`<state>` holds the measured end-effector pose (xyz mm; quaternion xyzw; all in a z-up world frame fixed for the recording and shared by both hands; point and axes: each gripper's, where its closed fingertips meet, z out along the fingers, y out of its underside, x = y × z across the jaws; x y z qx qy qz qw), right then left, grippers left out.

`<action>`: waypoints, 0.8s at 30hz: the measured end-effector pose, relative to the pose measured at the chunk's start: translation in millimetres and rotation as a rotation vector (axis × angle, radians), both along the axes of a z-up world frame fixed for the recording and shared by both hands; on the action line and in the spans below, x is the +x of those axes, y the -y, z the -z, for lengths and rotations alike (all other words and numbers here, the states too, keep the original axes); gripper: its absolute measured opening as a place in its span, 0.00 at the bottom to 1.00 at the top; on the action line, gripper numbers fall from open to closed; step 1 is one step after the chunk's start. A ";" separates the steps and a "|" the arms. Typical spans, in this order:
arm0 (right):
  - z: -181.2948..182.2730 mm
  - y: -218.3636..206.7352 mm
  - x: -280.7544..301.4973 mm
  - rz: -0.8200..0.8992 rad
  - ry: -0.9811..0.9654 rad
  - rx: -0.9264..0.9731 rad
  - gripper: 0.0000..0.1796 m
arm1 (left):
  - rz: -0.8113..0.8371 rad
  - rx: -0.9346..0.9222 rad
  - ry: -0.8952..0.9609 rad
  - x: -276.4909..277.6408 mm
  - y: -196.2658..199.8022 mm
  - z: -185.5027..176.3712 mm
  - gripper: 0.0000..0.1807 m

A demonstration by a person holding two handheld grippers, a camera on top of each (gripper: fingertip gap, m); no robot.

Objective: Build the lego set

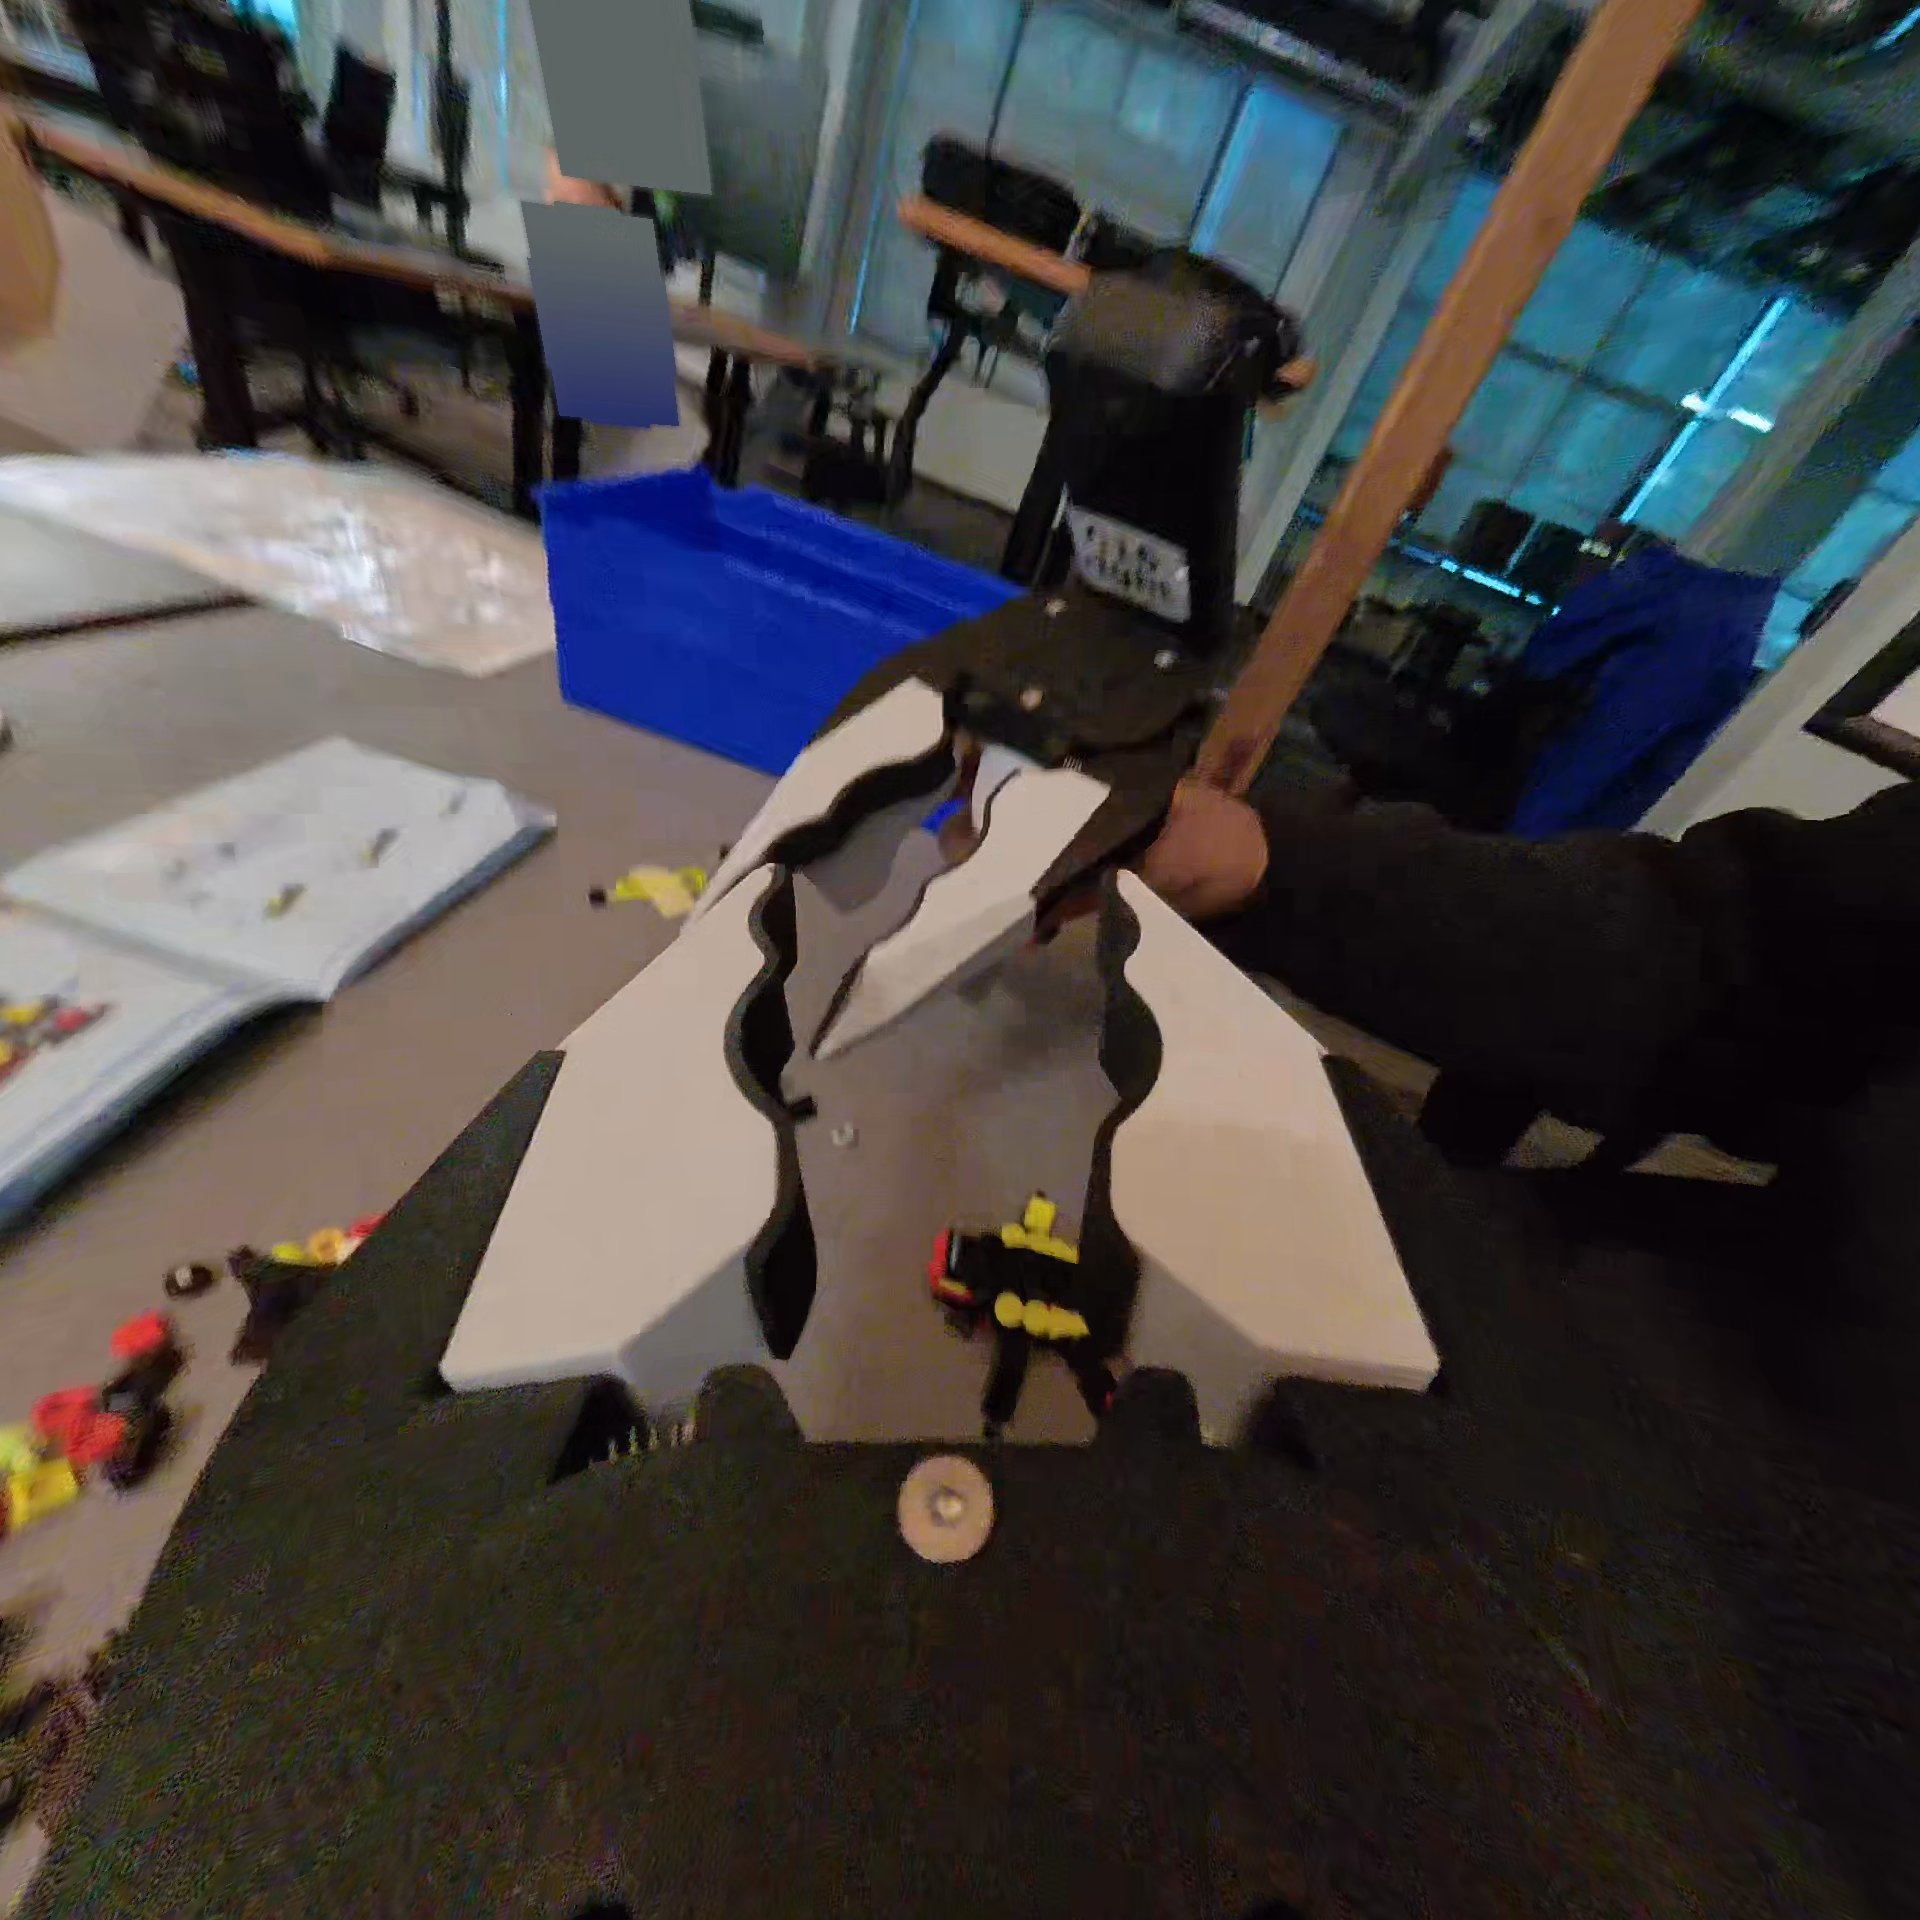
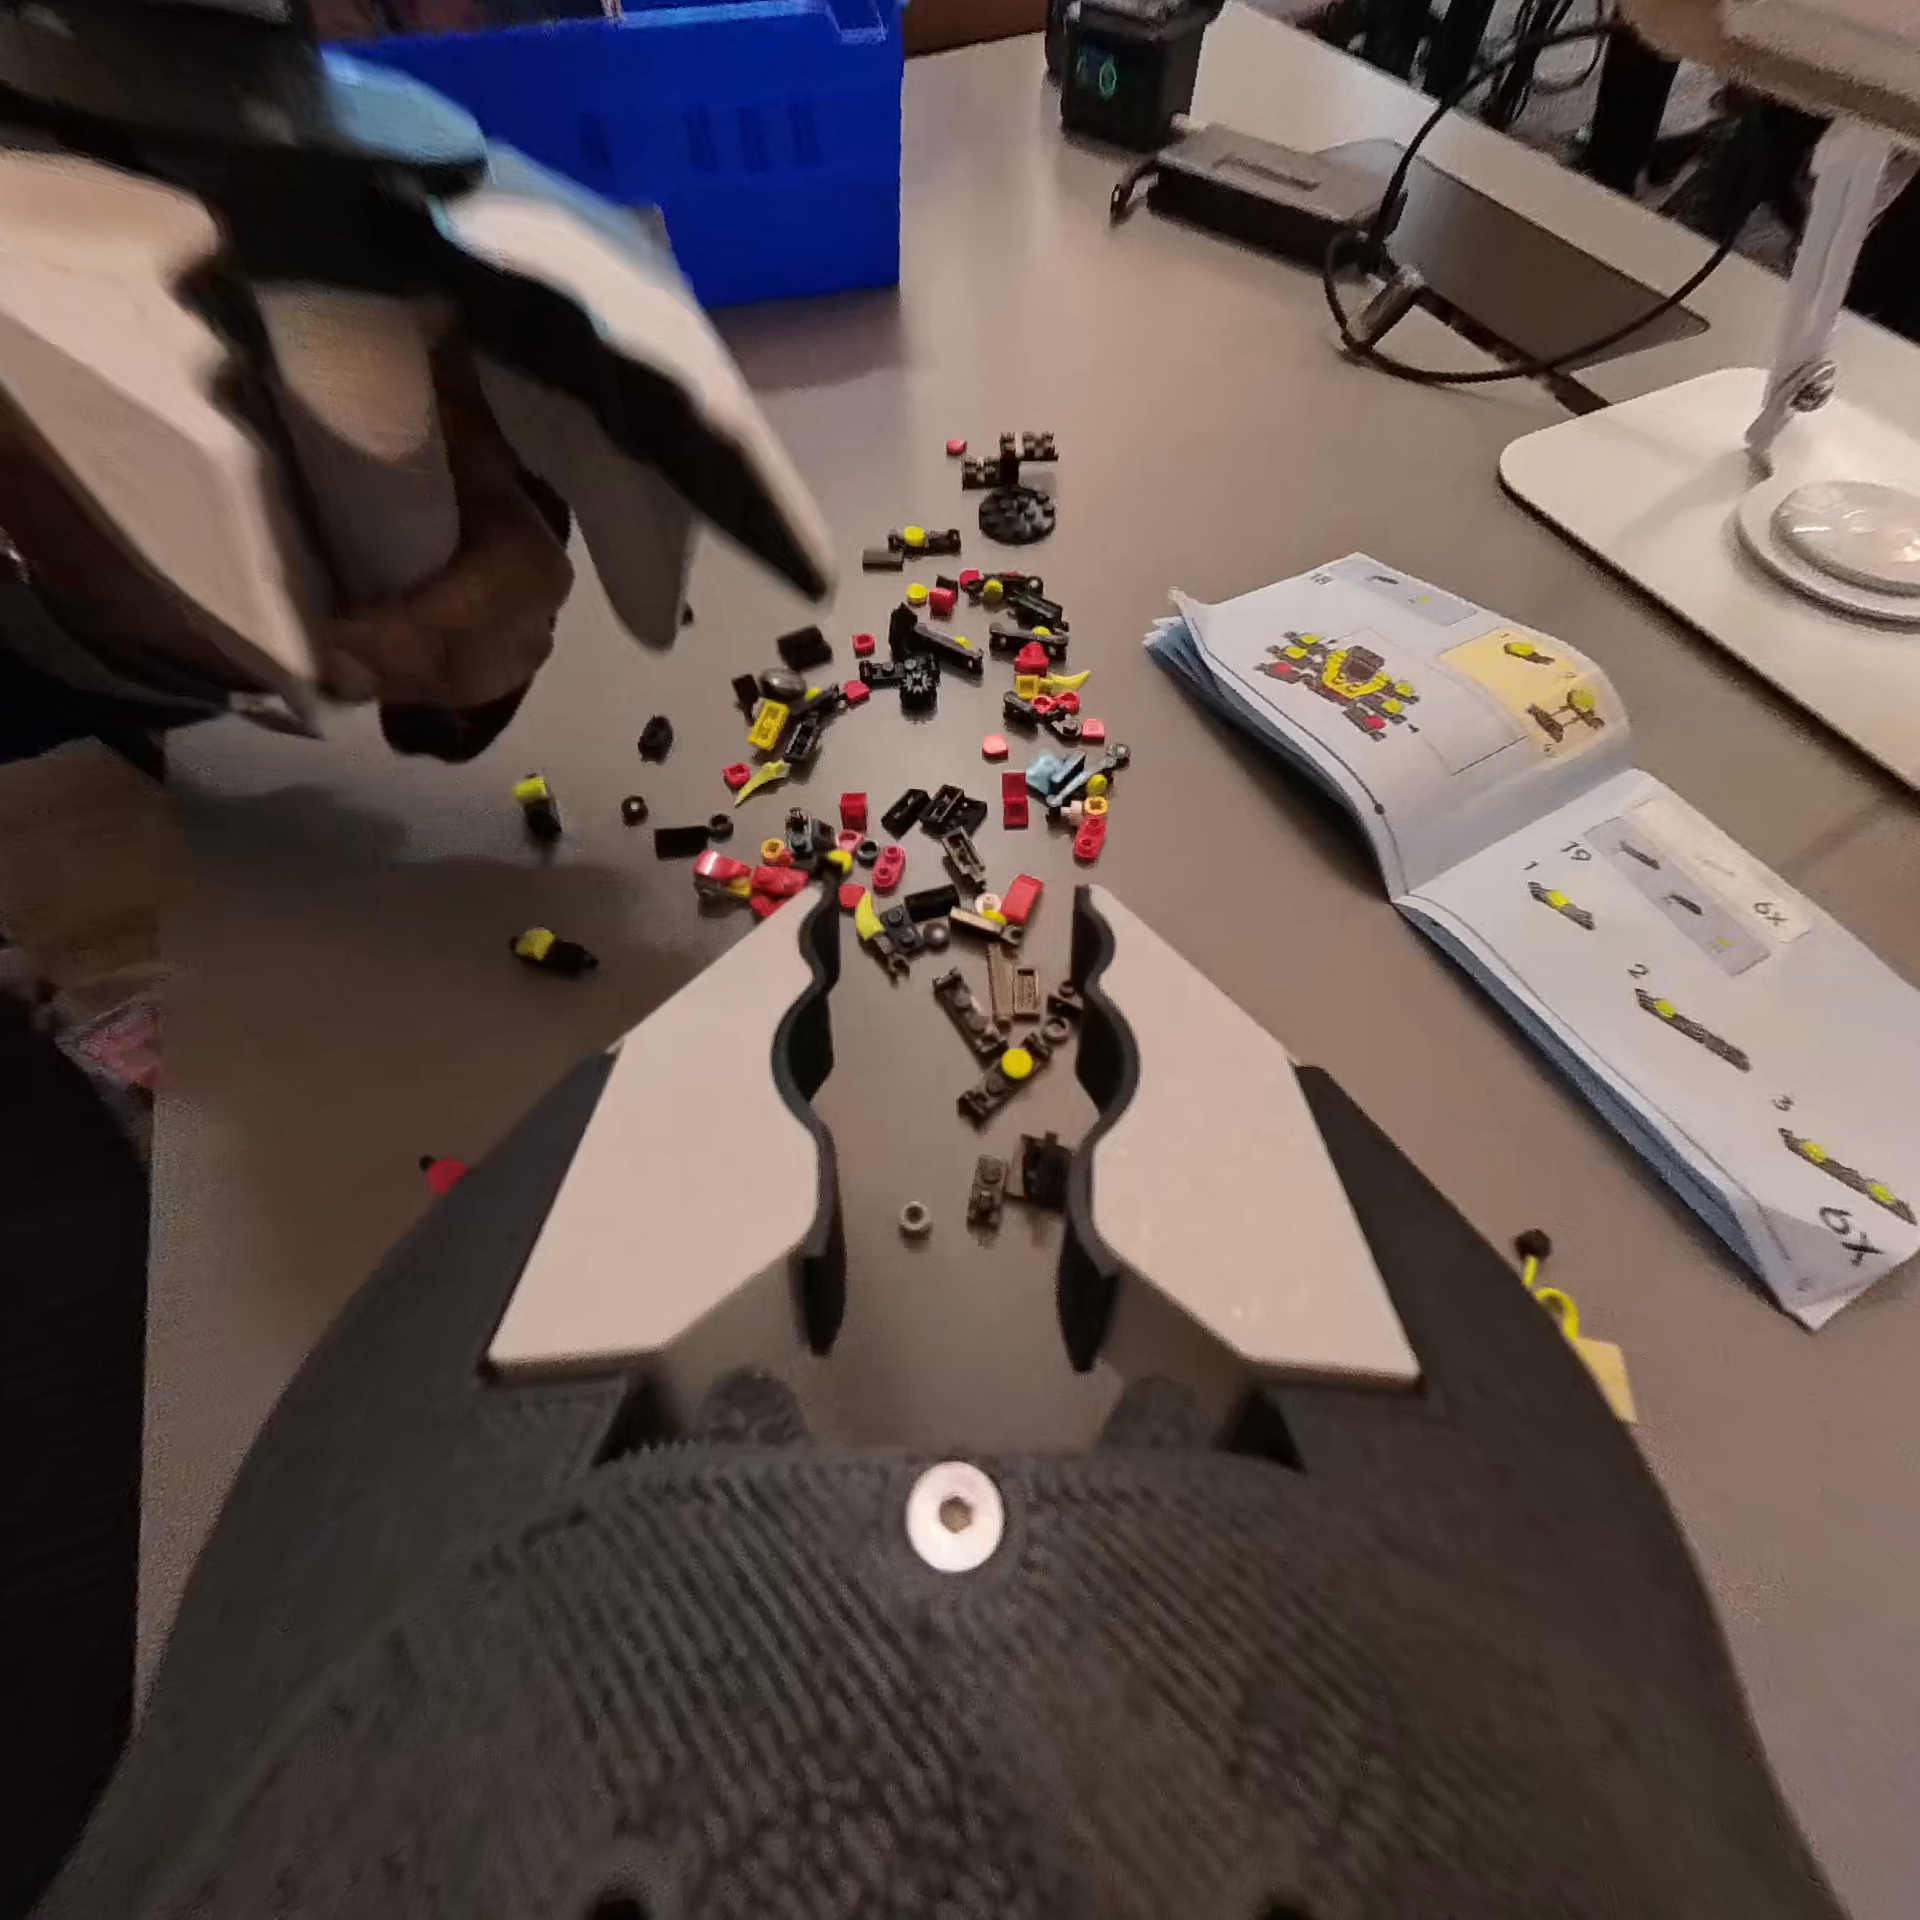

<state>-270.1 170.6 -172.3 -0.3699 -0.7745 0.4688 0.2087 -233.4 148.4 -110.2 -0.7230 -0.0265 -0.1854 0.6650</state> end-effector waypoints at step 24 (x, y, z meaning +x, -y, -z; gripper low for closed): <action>-12.4 -47.0 46.9 0.090 -0.127 0.026 0.12 | -0.062 0.223 -0.224 -19.5 -22.5 -40.6 0.15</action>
